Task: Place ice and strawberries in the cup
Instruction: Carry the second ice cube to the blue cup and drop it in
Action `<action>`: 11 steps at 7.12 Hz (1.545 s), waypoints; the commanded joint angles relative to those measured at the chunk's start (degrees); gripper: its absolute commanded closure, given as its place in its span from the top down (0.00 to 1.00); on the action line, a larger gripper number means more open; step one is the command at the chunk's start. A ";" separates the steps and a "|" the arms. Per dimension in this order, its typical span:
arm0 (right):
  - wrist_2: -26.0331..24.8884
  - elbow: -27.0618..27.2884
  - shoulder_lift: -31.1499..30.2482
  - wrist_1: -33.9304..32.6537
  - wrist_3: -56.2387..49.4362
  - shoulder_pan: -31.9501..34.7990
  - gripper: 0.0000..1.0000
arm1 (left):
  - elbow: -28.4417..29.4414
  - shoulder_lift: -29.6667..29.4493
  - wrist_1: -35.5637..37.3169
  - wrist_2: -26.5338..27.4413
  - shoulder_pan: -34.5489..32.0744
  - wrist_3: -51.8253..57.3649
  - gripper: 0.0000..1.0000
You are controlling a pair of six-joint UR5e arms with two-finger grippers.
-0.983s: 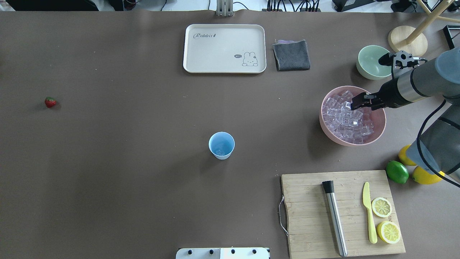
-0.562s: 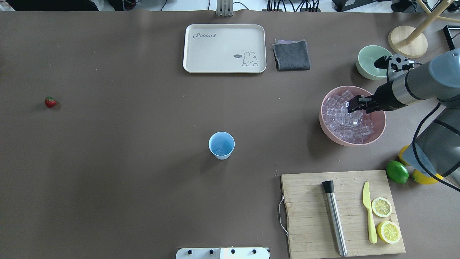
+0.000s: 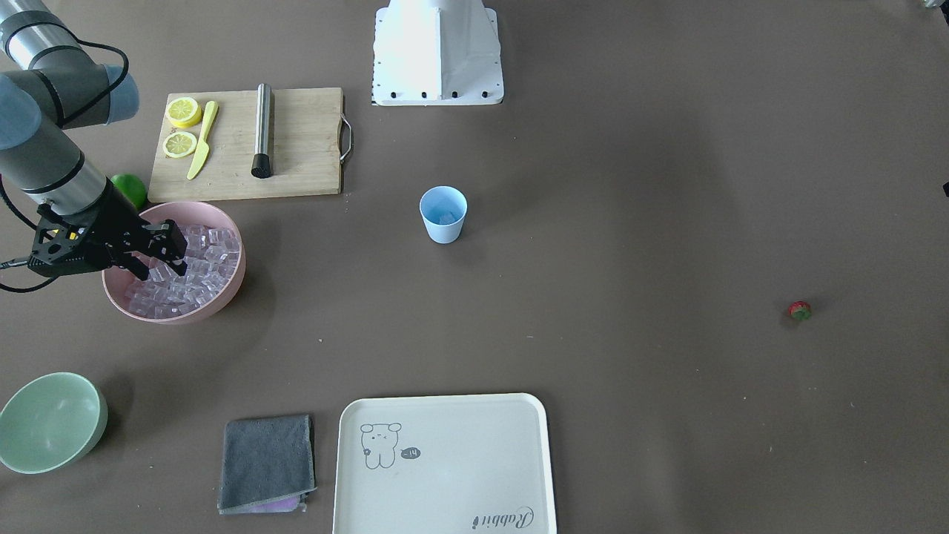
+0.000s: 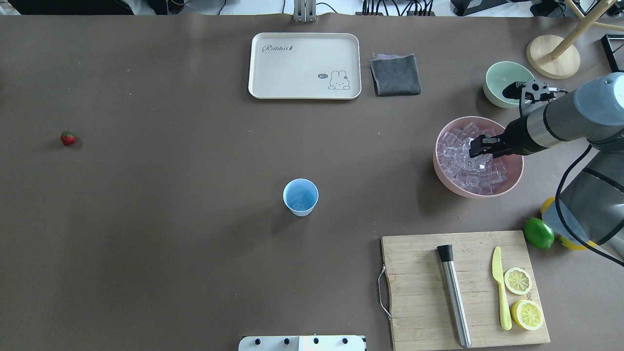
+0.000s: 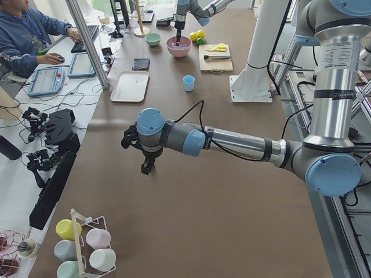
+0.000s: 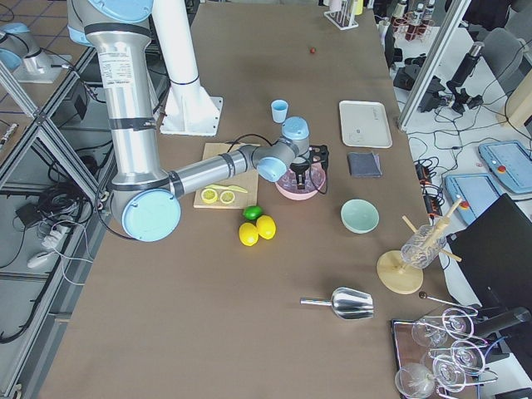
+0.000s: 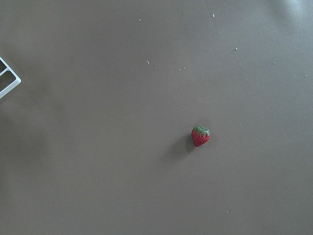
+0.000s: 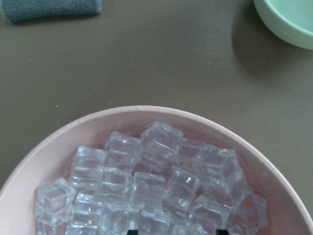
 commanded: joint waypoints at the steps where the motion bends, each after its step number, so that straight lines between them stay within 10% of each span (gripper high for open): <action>1: -0.27 0.52 -0.01 -0.07 -0.47 -0.12 0.00 | 0.00 0.00 0.00 0.00 0.00 0.00 0.98; 5: 0.61 6.30 1.83 -5.56 -0.04 0.31 0.00 | 0.09 0.00 -0.97 0.00 0.09 -1.93 0.98; 7: 0.26 10.01 11.97 -22.57 3.98 -0.12 0.00 | 0.09 0.00 -0.97 0.00 0.26 -2.02 0.98; 11: -11.13 9.40 27.63 -35.71 21.90 -13.27 0.00 | 0.35 0.00 -0.97 0.00 0.88 -2.11 0.98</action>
